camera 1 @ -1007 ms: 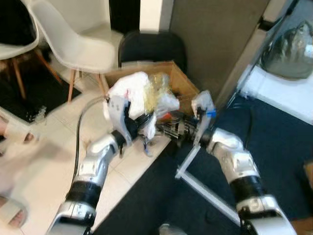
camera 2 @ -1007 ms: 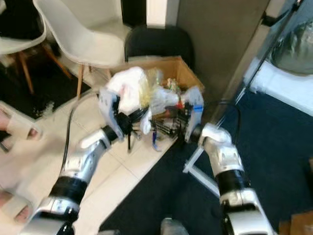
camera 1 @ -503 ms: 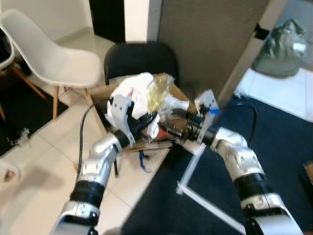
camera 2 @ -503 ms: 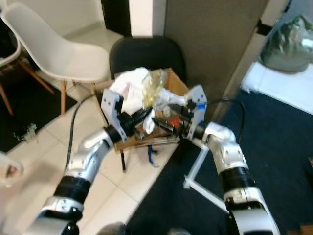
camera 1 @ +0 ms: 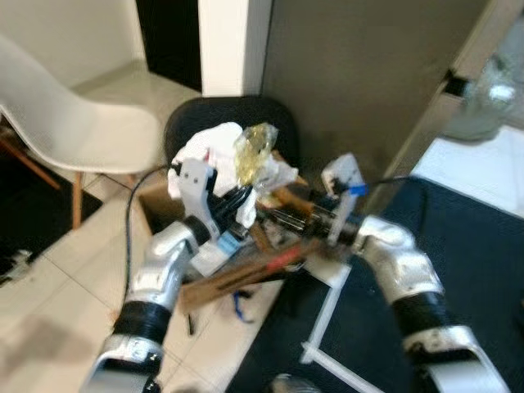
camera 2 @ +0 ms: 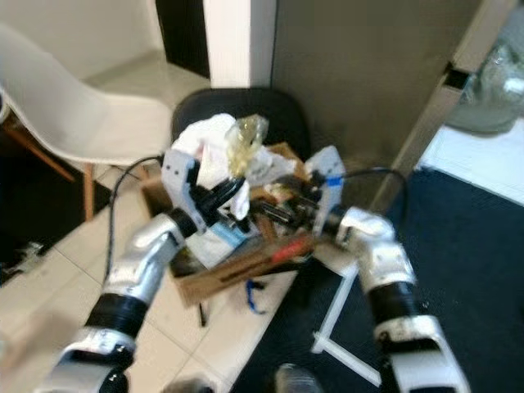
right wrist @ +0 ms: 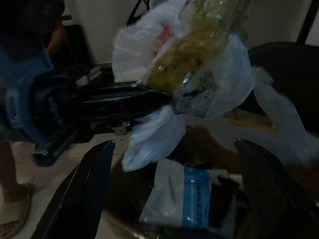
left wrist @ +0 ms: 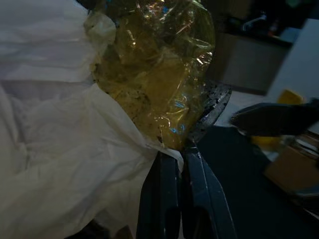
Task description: Picking trash to rubbish bin
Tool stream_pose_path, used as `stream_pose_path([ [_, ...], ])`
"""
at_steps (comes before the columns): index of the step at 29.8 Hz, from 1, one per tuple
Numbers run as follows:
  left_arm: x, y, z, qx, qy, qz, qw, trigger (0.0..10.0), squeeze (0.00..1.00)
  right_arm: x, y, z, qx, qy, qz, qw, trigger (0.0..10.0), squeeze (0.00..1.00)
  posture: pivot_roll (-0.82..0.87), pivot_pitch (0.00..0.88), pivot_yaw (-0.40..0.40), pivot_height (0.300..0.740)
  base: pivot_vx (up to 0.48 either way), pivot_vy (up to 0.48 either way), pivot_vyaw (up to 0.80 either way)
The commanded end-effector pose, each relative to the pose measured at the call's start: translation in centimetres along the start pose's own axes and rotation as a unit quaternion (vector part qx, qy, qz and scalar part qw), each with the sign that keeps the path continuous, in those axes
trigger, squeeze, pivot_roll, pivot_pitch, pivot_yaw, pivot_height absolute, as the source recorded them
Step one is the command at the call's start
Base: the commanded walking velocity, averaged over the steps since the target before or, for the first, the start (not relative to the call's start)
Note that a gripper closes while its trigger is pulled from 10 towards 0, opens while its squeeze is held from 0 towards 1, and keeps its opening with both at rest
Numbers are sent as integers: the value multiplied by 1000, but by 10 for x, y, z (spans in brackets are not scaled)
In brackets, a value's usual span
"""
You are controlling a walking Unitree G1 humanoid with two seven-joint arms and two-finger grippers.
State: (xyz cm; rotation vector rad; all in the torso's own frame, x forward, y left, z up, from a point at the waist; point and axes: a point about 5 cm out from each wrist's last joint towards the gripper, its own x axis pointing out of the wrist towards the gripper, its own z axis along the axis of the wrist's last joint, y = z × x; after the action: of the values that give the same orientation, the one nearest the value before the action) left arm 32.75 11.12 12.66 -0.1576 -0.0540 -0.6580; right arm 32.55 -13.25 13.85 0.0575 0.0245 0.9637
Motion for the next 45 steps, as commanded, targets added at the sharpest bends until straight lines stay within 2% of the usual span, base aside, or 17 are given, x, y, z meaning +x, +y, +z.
stream_pose_path([
  [1,-6,10,-8,-8,21,31,999,10000,0,2,4,-3,-8,10,9,1000,10000,0,-37,0,-63,740,0,0,0],
  [2,-9,17,-12,-14,30,56,998,10000,0,2,5,-2,-11,13,10,1000,10000,0,-37,0,-63,740,0,0,0],
  [8,-16,31,-15,-41,38,105,993,10000,0,1,4,-2,-23,23,12,999,10000,0,-37,0,-63,740,0,0,0],
  [10,-16,31,-15,-41,38,105,993,10000,0,1,4,-2,-23,23,12,999,10000,0,-37,0,-63,740,0,0,0],
  [15,-21,43,-18,-64,47,132,988,10000,0,0,4,-2,-32,31,15,999,10000,0,-37,0,-65,740,0,0,0],
  [18,-22,42,-22,-65,62,126,988,10000,0,-2,3,-3,-44,43,15,998,10000,0,-37,0,-67,740,0,0,0],
  [30,-20,41,-24,-62,65,120,989,10000,0,-3,1,-6,-49,53,12,997,10000,0,-36,0,-71,740,0,0,0],
  [31,-20,41,-24,-62,64,118,989,10000,769,-3,1,-6,-49,54,12,997,10000,0,-36,0,-71,740,0,0,0],
  [32,-20,41,-24,-62,64,118,989,10000,769,-3,1,-6,-49,54,12,997,10000,0,-36,0,-71,740,0,0,0],
  [33,-19,41,-24,-61,64,116,989,10000,996,-3,1,-6,-49,54,12,997,10000,0,-36,0,-71,740,0,0,0],
  [45,-19,39,-22,-56,51,100,992,10000,1000,-4,1,-9,-49,57,10,997,10000,0,-39,0,-73,740,0,0,0],
])
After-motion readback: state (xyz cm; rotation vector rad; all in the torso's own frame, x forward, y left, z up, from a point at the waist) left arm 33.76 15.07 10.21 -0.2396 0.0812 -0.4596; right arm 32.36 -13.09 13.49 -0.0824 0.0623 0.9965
